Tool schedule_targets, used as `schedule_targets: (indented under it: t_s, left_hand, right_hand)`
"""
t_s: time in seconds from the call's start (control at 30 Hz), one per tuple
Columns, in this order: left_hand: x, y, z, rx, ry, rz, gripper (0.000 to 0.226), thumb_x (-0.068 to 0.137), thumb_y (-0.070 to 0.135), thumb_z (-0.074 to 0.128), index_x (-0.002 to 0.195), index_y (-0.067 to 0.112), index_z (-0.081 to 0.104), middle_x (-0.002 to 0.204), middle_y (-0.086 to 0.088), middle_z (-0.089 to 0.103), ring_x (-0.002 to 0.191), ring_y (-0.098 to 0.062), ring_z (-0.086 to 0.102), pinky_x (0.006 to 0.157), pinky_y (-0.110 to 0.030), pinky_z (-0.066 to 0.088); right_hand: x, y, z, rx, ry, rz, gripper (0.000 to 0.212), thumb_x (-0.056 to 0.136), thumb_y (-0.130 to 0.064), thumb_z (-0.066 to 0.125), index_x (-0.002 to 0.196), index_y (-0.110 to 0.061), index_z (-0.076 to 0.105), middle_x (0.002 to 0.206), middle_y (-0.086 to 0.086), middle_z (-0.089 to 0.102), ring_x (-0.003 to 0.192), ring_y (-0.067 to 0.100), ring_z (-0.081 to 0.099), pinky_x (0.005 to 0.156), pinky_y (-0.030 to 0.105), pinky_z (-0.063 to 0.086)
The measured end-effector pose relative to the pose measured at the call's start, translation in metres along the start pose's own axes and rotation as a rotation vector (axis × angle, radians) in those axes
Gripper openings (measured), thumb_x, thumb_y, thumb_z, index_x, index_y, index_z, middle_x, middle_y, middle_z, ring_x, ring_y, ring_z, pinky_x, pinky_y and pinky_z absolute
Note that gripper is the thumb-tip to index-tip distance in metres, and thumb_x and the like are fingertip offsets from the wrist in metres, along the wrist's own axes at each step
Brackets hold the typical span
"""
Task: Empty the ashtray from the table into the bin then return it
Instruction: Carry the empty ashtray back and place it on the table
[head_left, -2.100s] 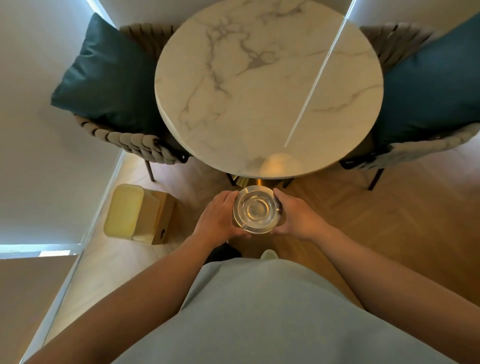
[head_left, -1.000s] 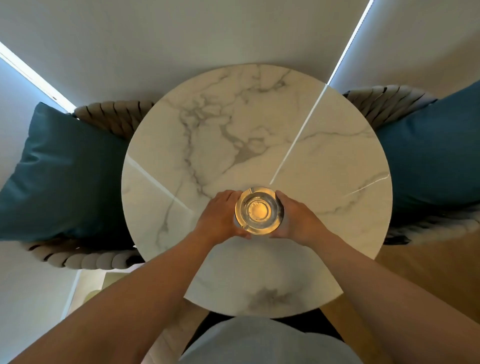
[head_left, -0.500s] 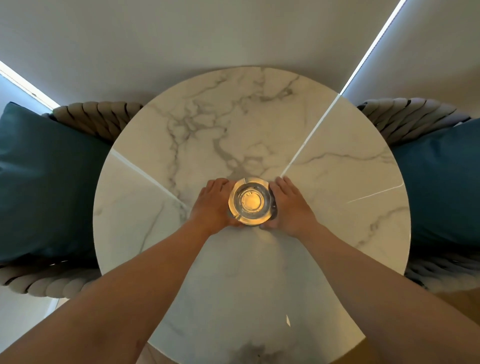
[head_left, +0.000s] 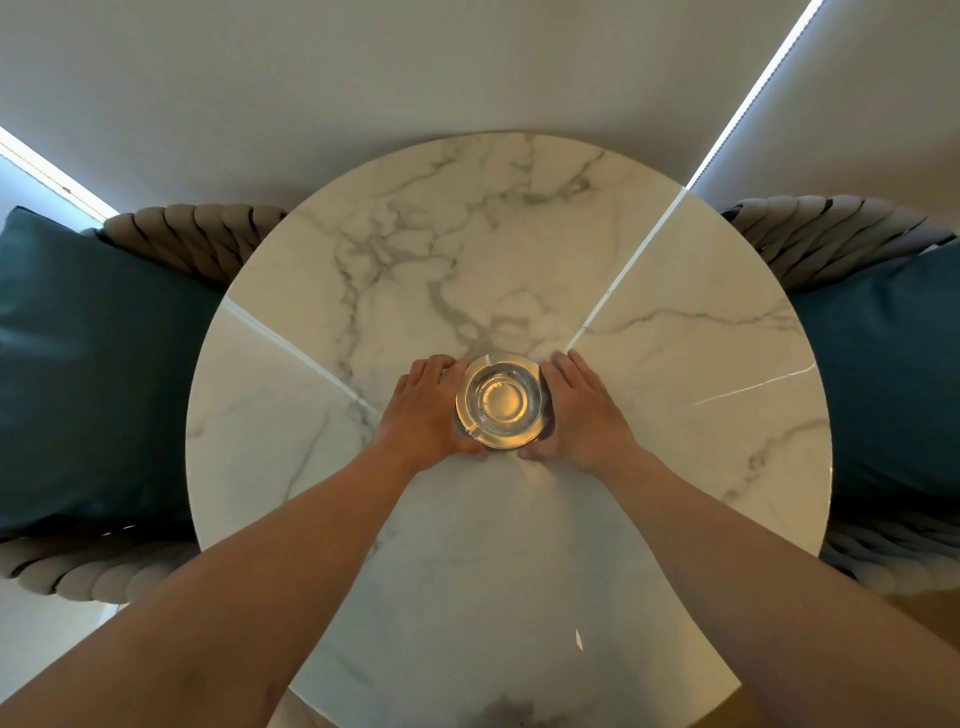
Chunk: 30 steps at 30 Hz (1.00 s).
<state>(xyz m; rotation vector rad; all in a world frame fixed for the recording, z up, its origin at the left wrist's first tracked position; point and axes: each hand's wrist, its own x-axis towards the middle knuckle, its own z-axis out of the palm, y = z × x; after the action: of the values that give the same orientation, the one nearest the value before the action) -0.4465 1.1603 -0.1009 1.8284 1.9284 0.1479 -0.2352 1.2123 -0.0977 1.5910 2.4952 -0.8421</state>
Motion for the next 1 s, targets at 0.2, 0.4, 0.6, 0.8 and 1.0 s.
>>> schedule_targets:
  t_s: [0.2, 0.4, 0.6, 0.8, 1.0]
  left_hand:
    - [0.006, 0.0, -0.002, 0.017, -0.008, 0.028, 0.109, 0.045, 0.056, 0.086, 0.138, 0.022, 0.039, 0.131, -0.001, 0.041, 0.122, -0.023, 0.035, 0.102, -0.035, 0.032]
    - [0.002, 0.002, -0.001, 0.026, 0.005, 0.004, 0.11, 0.046, 0.059, 0.084, 0.139, 0.022, 0.037, 0.131, 0.0, 0.04, 0.122, -0.022, 0.034, 0.102, -0.034, 0.032]
    - [0.0, 0.005, 0.001, 0.03, 0.013, -0.02, 0.112, 0.045, 0.06, 0.084, 0.139, 0.02, 0.035, 0.131, 0.0, 0.039, 0.123, -0.022, 0.033, 0.102, -0.034, 0.032]
    - [-0.005, 0.002, -0.002, 0.023, 0.002, -0.034, 0.118, 0.044, 0.059, 0.085, 0.142, 0.024, 0.028, 0.132, 0.002, 0.038, 0.123, -0.021, 0.033, 0.102, -0.033, 0.031]
    - [-0.025, -0.006, -0.007, 0.021, -0.016, -0.059, 0.114, 0.053, 0.054, 0.086, 0.144, 0.017, 0.027, 0.137, -0.001, 0.033, 0.123, -0.023, 0.035, 0.104, -0.036, 0.034]
  right_hand:
    - [-0.002, 0.003, 0.003, -0.009, 0.029, 0.012, 0.116, 0.058, -0.054, 0.085, 0.15, -0.009, 0.029, 0.161, 0.009, 0.021, 0.153, 0.026, 0.005, 0.123, 0.041, 0.013]
    - [-0.001, 0.005, 0.001, -0.015, 0.013, 0.005, 0.115, 0.059, -0.053, 0.086, 0.15, -0.013, 0.028, 0.162, 0.007, 0.017, 0.153, 0.026, 0.002, 0.123, 0.041, 0.013]
    - [0.001, 0.005, -0.003, -0.032, -0.005, 0.001, 0.115, 0.059, -0.053, 0.085, 0.151, -0.015, 0.026, 0.163, 0.007, 0.015, 0.153, 0.025, 0.0, 0.123, 0.04, 0.011]
    - [-0.003, 0.006, -0.005, -0.02, -0.012, 0.0, 0.117, 0.061, -0.049, 0.085, 0.153, -0.012, 0.022, 0.164, 0.008, 0.016, 0.153, 0.023, 0.002, 0.123, 0.039, 0.011]
    - [-0.023, 0.014, -0.011, 0.017, 0.033, 0.029, 0.1, 0.066, -0.039, 0.087, 0.145, -0.007, 0.036, 0.151, 0.01, 0.038, 0.147, 0.026, 0.024, 0.118, 0.036, 0.026]
